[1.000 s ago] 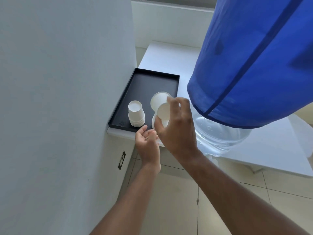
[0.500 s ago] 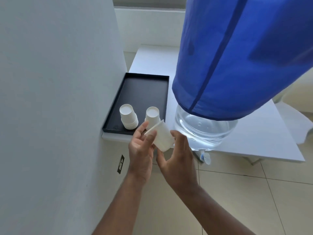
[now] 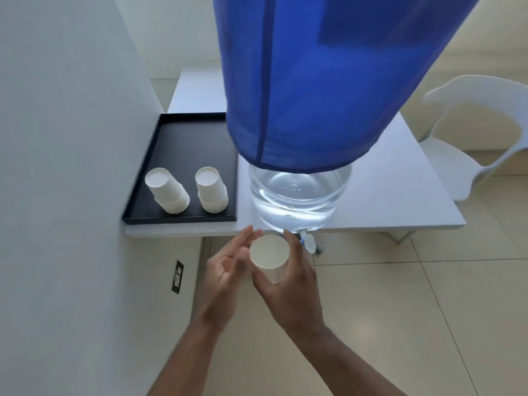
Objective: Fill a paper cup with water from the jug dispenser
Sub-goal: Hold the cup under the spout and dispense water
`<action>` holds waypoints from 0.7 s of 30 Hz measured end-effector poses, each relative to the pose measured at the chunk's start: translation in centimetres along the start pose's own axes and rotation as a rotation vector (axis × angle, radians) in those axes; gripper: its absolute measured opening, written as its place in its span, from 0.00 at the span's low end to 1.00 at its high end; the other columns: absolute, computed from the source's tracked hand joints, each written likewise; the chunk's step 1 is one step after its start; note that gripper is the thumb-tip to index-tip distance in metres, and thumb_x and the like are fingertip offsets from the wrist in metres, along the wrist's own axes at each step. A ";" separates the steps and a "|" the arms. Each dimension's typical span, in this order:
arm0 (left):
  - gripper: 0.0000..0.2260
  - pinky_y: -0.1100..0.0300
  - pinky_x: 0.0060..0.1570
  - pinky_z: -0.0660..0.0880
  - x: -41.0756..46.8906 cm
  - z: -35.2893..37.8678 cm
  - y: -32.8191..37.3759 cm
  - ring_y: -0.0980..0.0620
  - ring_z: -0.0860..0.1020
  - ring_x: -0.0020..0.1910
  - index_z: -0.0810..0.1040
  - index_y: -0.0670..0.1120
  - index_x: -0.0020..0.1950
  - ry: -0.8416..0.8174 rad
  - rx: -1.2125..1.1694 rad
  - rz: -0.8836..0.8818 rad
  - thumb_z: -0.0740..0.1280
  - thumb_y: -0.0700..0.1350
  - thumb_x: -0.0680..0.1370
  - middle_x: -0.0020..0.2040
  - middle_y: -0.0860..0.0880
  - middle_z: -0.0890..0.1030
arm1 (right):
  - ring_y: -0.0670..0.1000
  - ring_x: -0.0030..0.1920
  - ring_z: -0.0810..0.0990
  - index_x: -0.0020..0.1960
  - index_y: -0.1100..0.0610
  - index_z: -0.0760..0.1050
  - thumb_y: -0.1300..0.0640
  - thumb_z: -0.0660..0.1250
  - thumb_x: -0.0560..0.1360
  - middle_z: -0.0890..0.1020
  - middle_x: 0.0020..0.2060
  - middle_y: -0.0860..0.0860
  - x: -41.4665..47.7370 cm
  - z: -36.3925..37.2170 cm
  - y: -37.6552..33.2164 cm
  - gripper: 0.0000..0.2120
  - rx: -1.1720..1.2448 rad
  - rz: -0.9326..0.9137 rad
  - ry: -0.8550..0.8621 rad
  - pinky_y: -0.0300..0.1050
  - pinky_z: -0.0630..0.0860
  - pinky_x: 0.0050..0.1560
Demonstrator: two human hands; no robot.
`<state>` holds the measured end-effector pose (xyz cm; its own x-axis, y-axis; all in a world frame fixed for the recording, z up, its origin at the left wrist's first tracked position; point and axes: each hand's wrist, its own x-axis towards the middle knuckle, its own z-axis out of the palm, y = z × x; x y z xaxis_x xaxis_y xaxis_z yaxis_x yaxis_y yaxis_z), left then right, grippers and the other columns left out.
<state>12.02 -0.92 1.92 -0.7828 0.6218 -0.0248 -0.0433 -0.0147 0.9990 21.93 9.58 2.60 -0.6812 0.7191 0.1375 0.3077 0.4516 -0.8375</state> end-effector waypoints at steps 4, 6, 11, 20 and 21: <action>0.12 0.60 0.60 0.80 2.6 1.5 -0.4 0.53 0.85 0.64 0.84 0.52 0.69 0.080 0.037 -0.081 0.70 0.48 0.86 0.64 0.55 0.89 | 0.48 0.58 0.80 0.74 0.49 0.68 0.47 0.81 0.69 0.82 0.62 0.46 -1.6 -0.8 3.9 0.38 -0.049 0.132 -0.073 0.33 0.72 0.54; 0.13 0.60 0.54 0.81 4.0 2.1 -1.0 0.52 0.86 0.56 0.86 0.56 0.62 0.020 0.153 -0.049 0.73 0.38 0.84 0.59 0.54 0.90 | 0.51 0.54 0.81 0.72 0.48 0.69 0.49 0.81 0.69 0.82 0.56 0.46 -2.1 -1.2 5.9 0.36 -0.062 0.204 -0.089 0.41 0.75 0.51; 0.14 0.49 0.50 0.80 6.6 3.3 -2.4 0.45 0.82 0.47 0.89 0.60 0.56 -0.095 0.230 -0.103 0.77 0.40 0.80 0.55 0.44 0.90 | 0.56 0.54 0.81 0.71 0.51 0.69 0.56 0.80 0.68 0.82 0.55 0.51 -1.6 -2.2 9.9 0.35 -0.044 0.364 -0.055 0.51 0.80 0.52; 0.16 0.66 0.36 0.71 7.4 5.5 -4.8 0.56 0.69 0.30 0.89 0.52 0.63 -0.234 0.396 -0.094 0.78 0.37 0.78 0.42 0.52 0.83 | 0.56 0.56 0.80 0.70 0.53 0.69 0.58 0.79 0.68 0.81 0.59 0.53 3.0 -1.5 12.9 0.34 -0.015 0.342 -0.020 0.50 0.79 0.53; 0.17 0.67 0.35 0.69 7.5 5.7 -4.9 0.57 0.66 0.29 0.88 0.53 0.64 -0.249 0.426 -0.064 0.79 0.38 0.77 0.39 0.54 0.81 | 0.55 0.54 0.79 0.70 0.53 0.69 0.57 0.79 0.68 0.81 0.58 0.53 3.5 -1.3 13.0 0.34 -0.012 0.330 -0.020 0.49 0.79 0.52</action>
<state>9.88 8.27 -2.90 -0.6130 0.7795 -0.1290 0.2113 0.3190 0.9239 24.43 18.65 -7.07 -0.5561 0.8174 -0.1504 0.5216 0.2024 -0.8289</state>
